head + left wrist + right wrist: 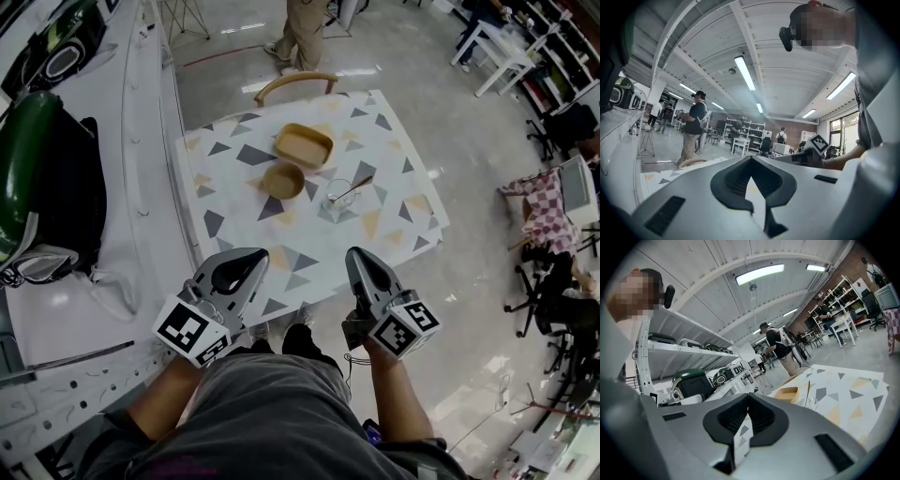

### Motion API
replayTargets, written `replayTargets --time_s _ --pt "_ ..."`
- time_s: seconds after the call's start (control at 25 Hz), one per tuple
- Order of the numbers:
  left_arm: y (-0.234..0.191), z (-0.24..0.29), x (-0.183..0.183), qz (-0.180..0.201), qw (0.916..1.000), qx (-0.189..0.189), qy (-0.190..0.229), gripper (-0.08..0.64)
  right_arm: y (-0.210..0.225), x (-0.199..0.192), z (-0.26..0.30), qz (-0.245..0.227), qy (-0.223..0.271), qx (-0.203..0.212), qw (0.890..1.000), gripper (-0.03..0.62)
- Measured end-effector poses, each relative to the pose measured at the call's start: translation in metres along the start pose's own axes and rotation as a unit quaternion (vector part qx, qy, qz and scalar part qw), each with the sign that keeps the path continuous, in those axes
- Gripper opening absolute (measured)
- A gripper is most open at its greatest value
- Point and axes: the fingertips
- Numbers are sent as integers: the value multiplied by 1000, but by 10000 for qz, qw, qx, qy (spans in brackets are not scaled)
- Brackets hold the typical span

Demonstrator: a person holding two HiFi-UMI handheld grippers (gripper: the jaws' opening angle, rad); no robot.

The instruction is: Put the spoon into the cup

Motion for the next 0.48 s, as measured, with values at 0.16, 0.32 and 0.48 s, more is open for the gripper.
replayTargets --time_s 0.16,0.32,0.48 --pt "0 4 0 3 10000 -17 -9 14 3 -1 0 -5 -24 -6 10000 20" --pt "0 6 -1 -9 10000 -30 -18 14 3 1 2 -62 -51 7 10000 20" --pt "-2 7 -1 -15 10000 -39 -5 14 3 0 5 -79 -83 11 9999 20"
Point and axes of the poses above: the fingertips, and each gripper's own axes: z forward along the fingers, y to its right, x out of its top, and after that the axes turned 6 degrees about -z, right-handed
